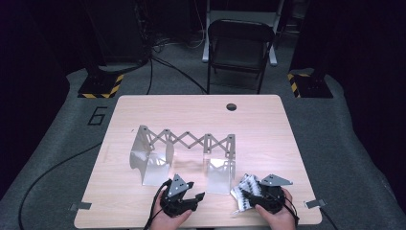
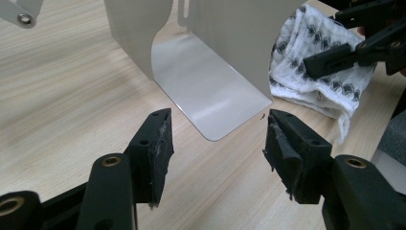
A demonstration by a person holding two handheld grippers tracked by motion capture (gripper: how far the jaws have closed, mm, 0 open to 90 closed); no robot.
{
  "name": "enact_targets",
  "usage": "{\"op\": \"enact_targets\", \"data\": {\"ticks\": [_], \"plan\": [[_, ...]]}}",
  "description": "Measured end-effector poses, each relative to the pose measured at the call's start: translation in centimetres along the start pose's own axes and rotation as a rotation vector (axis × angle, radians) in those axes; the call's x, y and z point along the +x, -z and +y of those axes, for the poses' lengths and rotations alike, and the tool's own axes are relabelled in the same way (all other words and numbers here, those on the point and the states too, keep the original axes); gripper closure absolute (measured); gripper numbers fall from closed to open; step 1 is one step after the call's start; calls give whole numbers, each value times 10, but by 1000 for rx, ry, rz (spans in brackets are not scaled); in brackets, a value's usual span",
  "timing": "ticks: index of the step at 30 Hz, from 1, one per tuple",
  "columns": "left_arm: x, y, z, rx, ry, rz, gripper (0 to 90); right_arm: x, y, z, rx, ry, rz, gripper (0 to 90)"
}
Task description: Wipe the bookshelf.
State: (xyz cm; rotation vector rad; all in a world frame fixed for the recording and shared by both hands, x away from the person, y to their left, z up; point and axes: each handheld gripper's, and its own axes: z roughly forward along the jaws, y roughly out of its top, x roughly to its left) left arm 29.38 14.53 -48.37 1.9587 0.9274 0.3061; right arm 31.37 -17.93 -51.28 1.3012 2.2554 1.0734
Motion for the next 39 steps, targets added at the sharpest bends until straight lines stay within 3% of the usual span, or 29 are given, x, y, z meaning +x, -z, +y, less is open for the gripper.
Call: {"op": "enact_targets", "data": {"ticks": [3, 5, 7, 10, 13, 17, 22, 24, 27, 32, 34, 36, 39], "plan": [[4, 2, -1, -4, -6, 8, 428, -2, -2, -2, 13, 16, 10, 426], [5, 2, -2, -7, 11, 11, 429, -3, -2, -4, 31, 11, 30, 523], [7, 4, -2, -4, 1, 10, 429, -4, -1, -2, 47, 6, 53, 648], [10, 5, -2, -9, -19, 26, 429, -5, 3, 3, 46, -58, 91, 736], [10, 7, -1, -20, -14, 33, 430, -4, 11, 16, -21, -91, 124, 746], [12, 9, 0, -23, -11, 37, 429, 6, 25, 39, -122, -100, 190, 749], [14, 8, 0, -26, -4, 39, 432, 16, 53, 63, -278, -78, 223, 752], [14, 8, 0, -27, 1, 36, 433, 16, 58, 68, -301, -76, 241, 752], [14, 9, 0, -18, -17, 35, 434, 14, 45, 64, -257, -75, 238, 752], [13, 8, 0, -29, -10, 37, 434, 10, -2, 34, -94, -120, 227, 753], [15, 9, 0, -33, -19, 41, 434, 10, -11, 29, -43, -138, 233, 753], [15, 9, 0, -38, -11, 41, 434, 12, -4, 37, -69, -112, 225, 753], [15, 10, 0, -32, -5, 35, 435, 19, 21, 57, -176, -103, 256, 754]]}}
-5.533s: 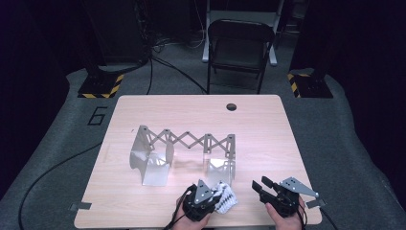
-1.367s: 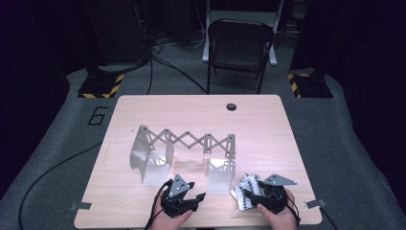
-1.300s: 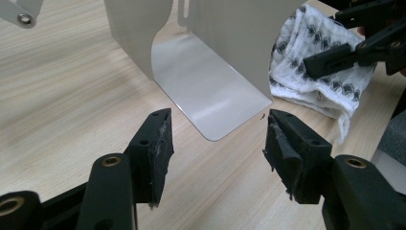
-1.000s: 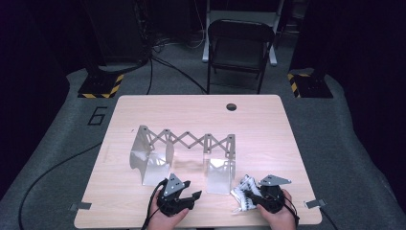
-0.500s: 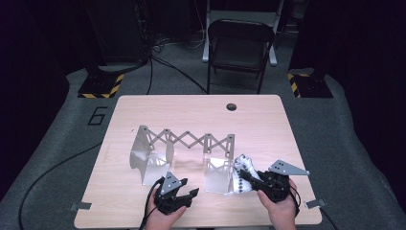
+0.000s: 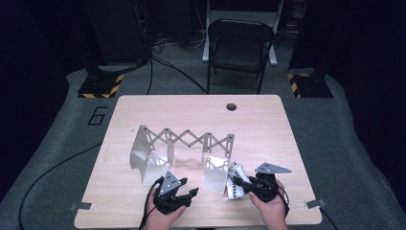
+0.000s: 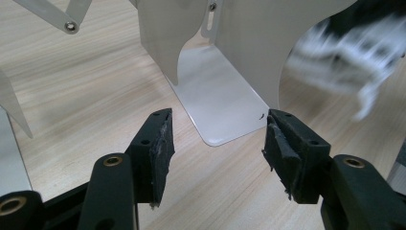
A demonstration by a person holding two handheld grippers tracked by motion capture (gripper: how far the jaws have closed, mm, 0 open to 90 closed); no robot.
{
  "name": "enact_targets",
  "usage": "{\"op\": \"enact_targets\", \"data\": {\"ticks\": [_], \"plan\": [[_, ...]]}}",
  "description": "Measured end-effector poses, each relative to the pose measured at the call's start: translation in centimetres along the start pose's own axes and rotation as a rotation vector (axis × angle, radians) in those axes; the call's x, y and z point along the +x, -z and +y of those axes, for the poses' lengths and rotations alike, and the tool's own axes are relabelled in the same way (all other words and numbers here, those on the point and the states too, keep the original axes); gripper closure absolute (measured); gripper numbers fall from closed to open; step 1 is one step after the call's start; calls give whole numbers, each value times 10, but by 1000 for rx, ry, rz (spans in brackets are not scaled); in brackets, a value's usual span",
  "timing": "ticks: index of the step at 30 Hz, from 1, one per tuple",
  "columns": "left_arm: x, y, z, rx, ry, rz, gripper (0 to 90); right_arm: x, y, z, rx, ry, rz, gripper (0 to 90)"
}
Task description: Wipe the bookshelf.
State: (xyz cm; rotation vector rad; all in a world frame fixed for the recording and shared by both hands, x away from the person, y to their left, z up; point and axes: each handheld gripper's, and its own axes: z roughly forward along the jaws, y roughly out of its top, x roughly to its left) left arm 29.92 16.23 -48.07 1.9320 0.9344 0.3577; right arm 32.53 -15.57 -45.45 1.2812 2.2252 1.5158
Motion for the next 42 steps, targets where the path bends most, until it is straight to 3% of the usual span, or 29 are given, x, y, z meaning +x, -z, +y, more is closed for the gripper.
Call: {"op": "enact_targets", "data": {"ticks": [3, 5, 7, 9, 12, 16, 18, 20, 24, 27, 29, 35, 37, 39, 42], "plan": [[0, 0, 0, -3, -6, 3, 435, 18, 23, 23, -106, 54, 33, 754], [-1, 1, 0, -7, -7, 4, 435, 27, 31, 31, -132, 75, 52, 754], [-1, 1, 1, -9, -9, 5, 435, 31, 31, 32, -122, 90, 51, 754], [-1, 1, 0, -7, -7, 4, 435, 26, 24, 25, -95, 99, 39, 754], [-1, 1, 0, -6, -3, 3, 436, 17, 8, 5, -40, 26, 46, 754], [1, 1, -1, -2, -1, 3, 436, 6, -13, -21, 56, 2, 19, 754], [1, 1, -1, -2, -3, 1, 436, 4, -16, -25, 73, -9, 19, 754], [0, 0, -1, -4, 0, 3, 436, 8, -11, -18, 47, -4, 22, 753], [0, -1, -2, -2, -3, 6, 436, 21, 13, 11, -75, 41, 44, 753], [-1, -1, -2, 0, -1, 2, 436, 28, 22, 23, -112, 89, 33, 752], [0, 0, -2, 3, -5, 0, 436, 25, 17, 21, -102, 97, 24, 751], [0, 0, -2, 1, -4, 2, 436, -3, -18, -14, 24, -1, -22, 752], [0, -1, -2, 1, -5, 2, 436, -8, -26, -18, 63, -11, -27, 752], [0, 0, -2, -3, 1, 0, 436, -8, -25, -10, 61, 9, -39, 751], [1, 0, -2, -1, -3, 3, 436, -4, -14, 17, -12, 56, -53, 751]]}}
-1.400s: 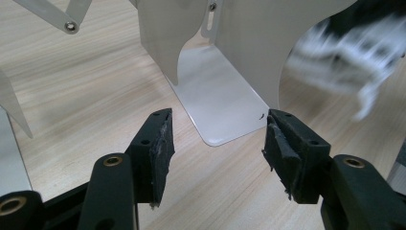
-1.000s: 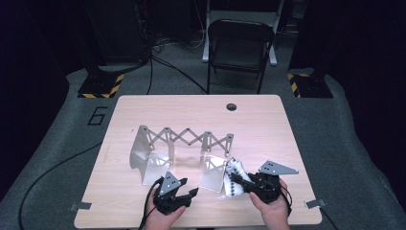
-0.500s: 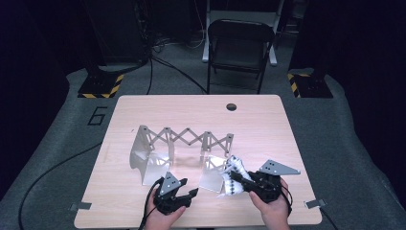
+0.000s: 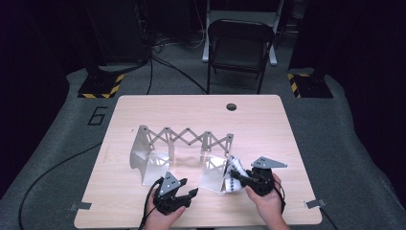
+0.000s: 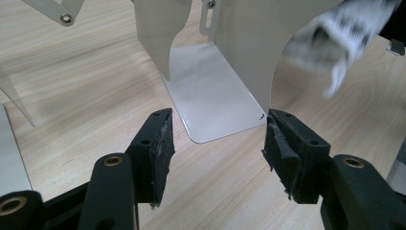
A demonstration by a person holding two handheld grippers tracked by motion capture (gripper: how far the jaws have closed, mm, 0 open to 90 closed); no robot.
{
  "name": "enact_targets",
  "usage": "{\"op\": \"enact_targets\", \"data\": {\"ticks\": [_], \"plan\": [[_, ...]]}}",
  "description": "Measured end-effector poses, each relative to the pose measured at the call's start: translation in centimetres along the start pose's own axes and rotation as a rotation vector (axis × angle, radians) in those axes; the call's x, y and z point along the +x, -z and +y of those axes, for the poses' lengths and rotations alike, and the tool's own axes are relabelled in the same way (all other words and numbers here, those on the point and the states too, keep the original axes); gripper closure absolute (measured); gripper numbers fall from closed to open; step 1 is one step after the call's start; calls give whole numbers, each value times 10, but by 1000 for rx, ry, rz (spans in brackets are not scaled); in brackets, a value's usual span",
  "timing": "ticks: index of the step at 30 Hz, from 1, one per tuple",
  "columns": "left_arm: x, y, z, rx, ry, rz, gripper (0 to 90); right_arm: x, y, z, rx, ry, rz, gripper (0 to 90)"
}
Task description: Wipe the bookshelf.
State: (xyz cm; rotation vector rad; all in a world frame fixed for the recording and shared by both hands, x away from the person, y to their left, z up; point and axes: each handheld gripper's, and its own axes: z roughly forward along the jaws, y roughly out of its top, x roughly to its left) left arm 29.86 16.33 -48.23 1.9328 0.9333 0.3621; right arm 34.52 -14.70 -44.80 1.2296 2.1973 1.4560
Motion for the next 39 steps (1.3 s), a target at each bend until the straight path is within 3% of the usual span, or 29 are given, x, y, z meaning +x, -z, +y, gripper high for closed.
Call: {"op": "enact_targets", "data": {"ticks": [3, 6, 13, 16, 19, 24, 28, 31, 35, 37, 39], "plan": [[0, 0, 0, -4, -5, 0, 436, 2, 12, 26, -80, 26, 0, 751], [0, 0, 0, 6, 1, -8, 436, -1, 10, 31, -87, 35, -10, 751], [0, 0, 0, 4, 2, -10, 436, -19, -27, -10, 45, -47, -24, 751], [1, 0, 0, -6, 4, 1, 436, -23, -35, -18, 90, -43, -38, 751], [2, 0, 0, -6, 8, -1, 436, -23, -29, -6, 62, -39, -39, 750], [2, 1, 0, -8, 3, 0, 436, -14, -5, 33, -69, 15, -36, 747], [3, 2, 0, -13, 1, 5, 436, -18, -6, 40, -82, 28, -41, 747], [4, 3, 1, -16, 1, 7, 436, -28, -19, 25, -35, -18, -41, 747], [4, 3, 1, -15, 0, 6, 436, -39, -43, -3, 76, -73, -47, 747], [4, 3, 1, -19, 1, 9, 436, -42, -52, -12, 129, -70, -60, 746], [3, 4, 1, -17, 8, 4, 436, -43, -53, -13, 137, -71, -65, 746]]}}
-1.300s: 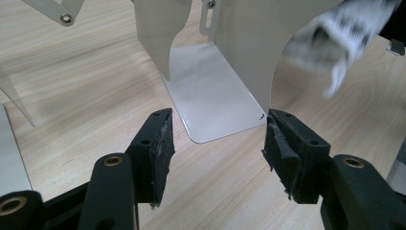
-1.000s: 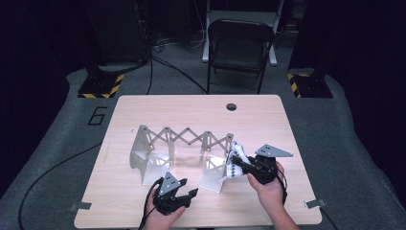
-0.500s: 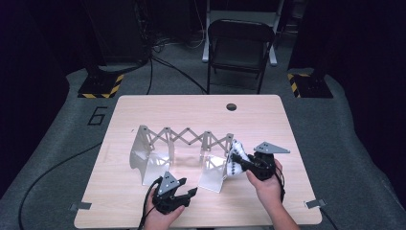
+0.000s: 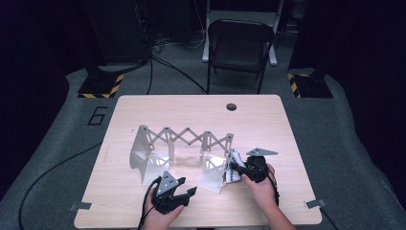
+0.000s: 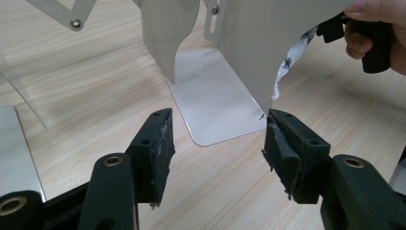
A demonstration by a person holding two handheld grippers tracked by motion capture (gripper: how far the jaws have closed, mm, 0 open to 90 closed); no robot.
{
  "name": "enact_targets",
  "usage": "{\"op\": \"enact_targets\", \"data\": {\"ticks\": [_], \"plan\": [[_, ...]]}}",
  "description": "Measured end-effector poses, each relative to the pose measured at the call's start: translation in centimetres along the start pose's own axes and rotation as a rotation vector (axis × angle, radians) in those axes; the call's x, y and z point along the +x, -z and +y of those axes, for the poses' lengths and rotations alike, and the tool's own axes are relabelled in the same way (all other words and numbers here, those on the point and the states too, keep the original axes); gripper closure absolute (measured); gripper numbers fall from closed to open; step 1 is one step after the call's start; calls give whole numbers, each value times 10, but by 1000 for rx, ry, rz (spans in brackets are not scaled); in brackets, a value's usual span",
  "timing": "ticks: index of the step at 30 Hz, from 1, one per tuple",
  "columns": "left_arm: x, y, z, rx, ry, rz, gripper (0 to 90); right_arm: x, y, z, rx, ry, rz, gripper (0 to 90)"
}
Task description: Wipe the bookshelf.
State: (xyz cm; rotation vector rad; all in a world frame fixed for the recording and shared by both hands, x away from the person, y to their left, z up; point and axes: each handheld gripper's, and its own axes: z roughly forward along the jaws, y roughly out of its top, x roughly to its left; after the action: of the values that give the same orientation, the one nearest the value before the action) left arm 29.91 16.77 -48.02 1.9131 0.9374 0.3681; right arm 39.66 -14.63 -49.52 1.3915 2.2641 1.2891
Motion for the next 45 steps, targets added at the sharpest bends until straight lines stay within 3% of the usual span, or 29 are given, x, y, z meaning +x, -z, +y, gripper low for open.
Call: {"op": "enact_targets", "data": {"ticks": [3, 8, 10, 13, 17, 19, 23, 27, 32, 35, 40, 42, 45], "plan": [[0, 0, 0, -3, 5, -1, 436, 4, 10, 13, -46, 4, 0, 746], [0, 0, 0, -3, 1, 1, 436, 18, 44, 45, -193, 70, 13, 744], [0, 0, 0, -2, 0, 2, 436, 22, 51, 52, -218, 88, 9, 744], [0, 0, 0, -2, -9, 1, 436, 19, 47, 49, -204, 88, 7, 743], [1, 1, 0, 6, -17, -4, 436, 9, 24, 29, -126, 35, 4, 743], [0, 0, 0, 0, 0, 1, 436, 8, 14, 17, -70, 8, 14, 742], [1, -1, 0, -2, -3, 4, 435, 10, 2, 3, -2, 39, 3, 739], [1, 0, 0, -1, -2, 4, 436, 8, 5, 0, -1, 39, 9, 735], [2, 3, 0, -8, 7, 6, 435, 3, 28, -4, -53, 64, -76, 718], [3, 4, 1, -12, 3, 11, 435, -6, 46, -13, -87, 43, -148, 707], [4, 4, 1, -13, 1, 12, 435, -20, 67, -32, -73, 47, -254, 696], [4, 4, 1, -15, -1, 13, 435, -26, 72, -35, -75, 37, -288, 693], [4, 3, 0, -15, 7, 14, 435, -35, 79, -38, -88, -26, -315, 685]]}}
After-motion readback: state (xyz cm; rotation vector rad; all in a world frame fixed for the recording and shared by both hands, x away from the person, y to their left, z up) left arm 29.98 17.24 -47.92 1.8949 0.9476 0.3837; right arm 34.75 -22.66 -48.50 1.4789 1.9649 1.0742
